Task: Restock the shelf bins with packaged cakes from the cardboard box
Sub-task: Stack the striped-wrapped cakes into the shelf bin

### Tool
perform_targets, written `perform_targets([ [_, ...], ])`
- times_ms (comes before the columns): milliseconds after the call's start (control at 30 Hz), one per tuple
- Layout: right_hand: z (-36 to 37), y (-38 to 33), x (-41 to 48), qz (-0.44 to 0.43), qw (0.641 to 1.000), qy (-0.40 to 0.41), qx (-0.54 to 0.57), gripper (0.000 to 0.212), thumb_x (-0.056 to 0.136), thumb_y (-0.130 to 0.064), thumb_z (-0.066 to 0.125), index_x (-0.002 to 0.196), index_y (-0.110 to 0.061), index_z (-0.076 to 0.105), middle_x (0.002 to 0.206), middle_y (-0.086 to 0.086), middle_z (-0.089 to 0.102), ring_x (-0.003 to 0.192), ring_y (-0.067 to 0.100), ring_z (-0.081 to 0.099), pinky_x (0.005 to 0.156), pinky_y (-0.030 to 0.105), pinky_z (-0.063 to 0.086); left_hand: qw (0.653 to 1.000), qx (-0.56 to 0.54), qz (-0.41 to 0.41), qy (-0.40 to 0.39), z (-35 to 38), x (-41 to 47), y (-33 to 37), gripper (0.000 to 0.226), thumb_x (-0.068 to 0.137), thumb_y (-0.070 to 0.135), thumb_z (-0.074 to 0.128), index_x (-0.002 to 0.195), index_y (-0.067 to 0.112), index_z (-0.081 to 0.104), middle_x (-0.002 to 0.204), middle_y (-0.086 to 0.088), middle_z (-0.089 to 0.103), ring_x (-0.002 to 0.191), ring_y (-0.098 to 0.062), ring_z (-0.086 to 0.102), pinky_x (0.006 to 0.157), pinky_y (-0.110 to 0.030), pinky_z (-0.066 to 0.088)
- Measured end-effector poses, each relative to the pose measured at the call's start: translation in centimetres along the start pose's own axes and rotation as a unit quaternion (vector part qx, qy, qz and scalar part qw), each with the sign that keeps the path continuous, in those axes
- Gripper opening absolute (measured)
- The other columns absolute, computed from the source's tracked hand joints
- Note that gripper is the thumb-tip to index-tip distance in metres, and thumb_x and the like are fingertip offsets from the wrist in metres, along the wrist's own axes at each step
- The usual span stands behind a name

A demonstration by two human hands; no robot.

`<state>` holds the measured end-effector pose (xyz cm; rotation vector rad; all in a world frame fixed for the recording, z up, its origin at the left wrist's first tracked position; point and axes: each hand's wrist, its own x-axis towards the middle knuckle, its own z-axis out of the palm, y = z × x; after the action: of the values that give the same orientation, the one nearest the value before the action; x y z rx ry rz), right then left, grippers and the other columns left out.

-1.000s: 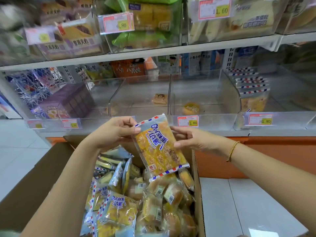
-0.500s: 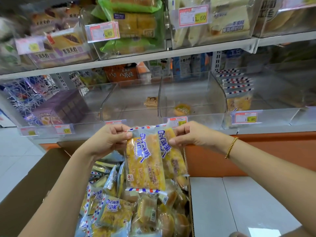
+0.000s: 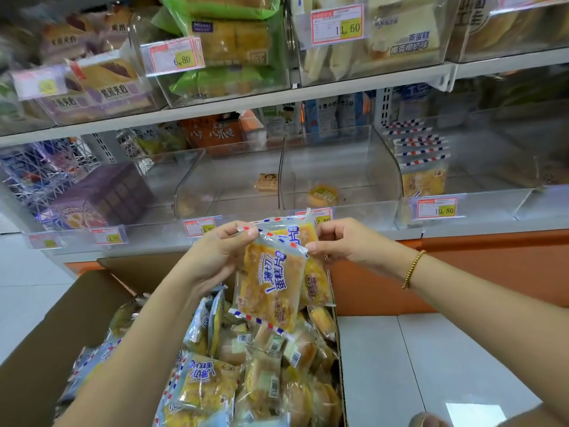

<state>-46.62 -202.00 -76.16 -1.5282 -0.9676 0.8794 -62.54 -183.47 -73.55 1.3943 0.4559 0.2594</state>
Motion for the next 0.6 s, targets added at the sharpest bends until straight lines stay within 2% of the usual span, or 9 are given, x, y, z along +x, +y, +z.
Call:
perform_targets([
  [67,0.0,0.2,0.0,0.012,1.000,-0.007,0.015,0.027,0.085,-0.018,0.069,0.106,-0.002,0.066,0.101,0.012,0.071,0.087,0.020,0.067,0.066,0.023,0.054,1.000,0.001,0.000,0.023,0.3,0.4,0.3,0.013,0.073,0.019,0.067,0.082,0.011,0.062,0.073,-0.007,0.069,0.062,-0.016,0.065,0.061,-0.029,0.052],
  [133,-0.2,0.3,0.0,0.034,0.998,-0.027,0.038,0.030,0.086,-0.016,0.066,0.111,0.000,0.064,0.100,0.011,0.071,0.087,0.019,0.067,0.065,0.021,0.055,0.998,0.019,-0.015,0.060,0.6,0.9,0.7,0.013,0.078,0.017,0.068,0.084,0.008,0.061,0.069,-0.006,0.069,0.056,-0.014,0.065,0.057,-0.027,0.053],
  [200,-0.5,0.1,-0.1,0.052,0.995,-0.041,0.075,0.032,0.085,-0.019,0.065,0.112,-0.002,0.063,0.088,0.003,0.071,0.079,0.013,0.066,0.065,0.020,0.056,0.995,0.032,-0.023,0.090,1.3,1.4,1.5,0.008,0.084,0.012,0.067,0.084,0.007,0.062,0.065,-0.007,0.069,0.052,-0.014,0.064,0.052,-0.026,0.054],
  [267,-1.1,0.2,-0.2,0.056,0.990,-0.055,0.121,0.046,0.077,-0.033,0.072,0.114,-0.009,0.063,0.092,0.004,0.069,0.080,0.012,0.065,0.070,0.021,0.056,0.991,0.038,-0.023,0.124,2.2,2.2,2.5,0.008,0.086,0.011,0.067,0.083,0.006,0.062,0.062,-0.007,0.068,0.050,-0.014,0.064,0.050,-0.024,0.055],
  [333,-1.6,0.7,-0.3,0.057,0.988,-0.066,0.127,0.067,0.064,-0.043,0.083,0.120,-0.016,0.059,0.109,0.007,0.069,0.095,0.017,0.067,0.080,0.025,0.054,0.988,0.036,-0.018,0.150,3.2,3.4,3.6,0.009,0.088,0.012,0.065,0.081,0.008,0.060,0.057,-0.004,0.067,0.047,-0.012,0.064,0.047,-0.022,0.053],
  [400,-1.7,1.4,-0.3,0.065,0.987,-0.056,0.135,0.084,0.052,-0.039,0.091,0.125,-0.020,0.052,0.118,0.006,0.066,0.107,0.019,0.065,0.090,0.029,0.052,0.984,-0.009,-0.018,0.174,4.5,4.6,4.7,0.012,0.091,0.010,0.062,0.080,0.009,0.058,0.055,-0.002,0.066,0.046,-0.011,0.063,0.046,-0.022,0.053],
  [467,-1.6,1.9,-0.3,0.075,0.983,-0.014,0.164,0.097,0.044,-0.035,0.095,0.127,-0.020,0.048,0.119,0.006,0.064,0.109,0.018,0.064,0.090,0.031,0.052,0.975,-0.083,-0.039,0.205,5.6,5.7,5.5,0.010,0.091,0.009,0.063,0.082,0.007,0.058,0.066,-0.005,0.066,0.058,-0.016,0.065,0.061,-0.032,0.057],
  [533,-1.5,2.1,-0.5,0.080,0.977,0.032,0.196,0.093,0.052,-0.024,0.093,0.131,-0.016,0.043,0.121,0.009,0.063,0.108,0.020,0.065,0.086,0.029,0.054,0.968,-0.130,-0.060,0.205,6.5,6.3,5.9,0.008,0.090,0.008,0.063,0.087,0.005,0.057,0.075,-0.008,0.066,0.071,-0.021,0.065,0.067,-0.039,0.056],
  [600,-1.7,2.2,-0.9,0.084,0.964,0.067,0.242,0.079,0.060,-0.012,0.084,0.128,-0.011,0.044,0.118,0.014,0.065,0.099,0.021,0.068,0.074,0.024,0.055,0.969,-0.142,-0.066,0.194,7.3,6.4,5.9,0.007,0.090,0.007,0.063,0.086,0.004,0.058,0.063,-0.006,0.067,0.073,-0.021,0.064,0.062,-0.040,0.057],
])
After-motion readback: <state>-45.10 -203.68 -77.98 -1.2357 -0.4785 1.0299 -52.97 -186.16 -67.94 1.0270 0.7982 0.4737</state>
